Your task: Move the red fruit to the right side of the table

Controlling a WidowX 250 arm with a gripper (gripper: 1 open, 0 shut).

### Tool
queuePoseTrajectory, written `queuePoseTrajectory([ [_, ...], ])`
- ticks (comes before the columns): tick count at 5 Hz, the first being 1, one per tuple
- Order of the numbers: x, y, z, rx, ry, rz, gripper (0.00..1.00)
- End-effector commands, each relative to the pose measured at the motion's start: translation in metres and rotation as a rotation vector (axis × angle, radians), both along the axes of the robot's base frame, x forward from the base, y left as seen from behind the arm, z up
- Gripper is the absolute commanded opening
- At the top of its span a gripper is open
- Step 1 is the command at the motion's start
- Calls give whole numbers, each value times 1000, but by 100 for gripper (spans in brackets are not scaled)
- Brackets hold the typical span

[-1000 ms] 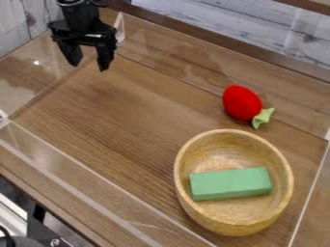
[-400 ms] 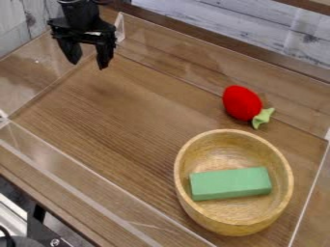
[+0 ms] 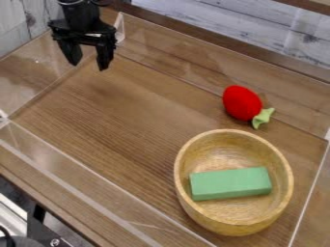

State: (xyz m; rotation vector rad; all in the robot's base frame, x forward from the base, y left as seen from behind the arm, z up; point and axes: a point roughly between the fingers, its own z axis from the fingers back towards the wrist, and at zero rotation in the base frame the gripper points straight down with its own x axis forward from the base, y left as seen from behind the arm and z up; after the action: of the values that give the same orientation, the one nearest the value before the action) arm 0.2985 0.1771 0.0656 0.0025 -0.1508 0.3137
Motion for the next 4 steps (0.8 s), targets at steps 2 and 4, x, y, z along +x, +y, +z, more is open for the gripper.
queuePoseTrajectory([
  [2,7,9,14,29,-31,-6,100],
  [4,16,17,8,32,-29,-5,100],
])
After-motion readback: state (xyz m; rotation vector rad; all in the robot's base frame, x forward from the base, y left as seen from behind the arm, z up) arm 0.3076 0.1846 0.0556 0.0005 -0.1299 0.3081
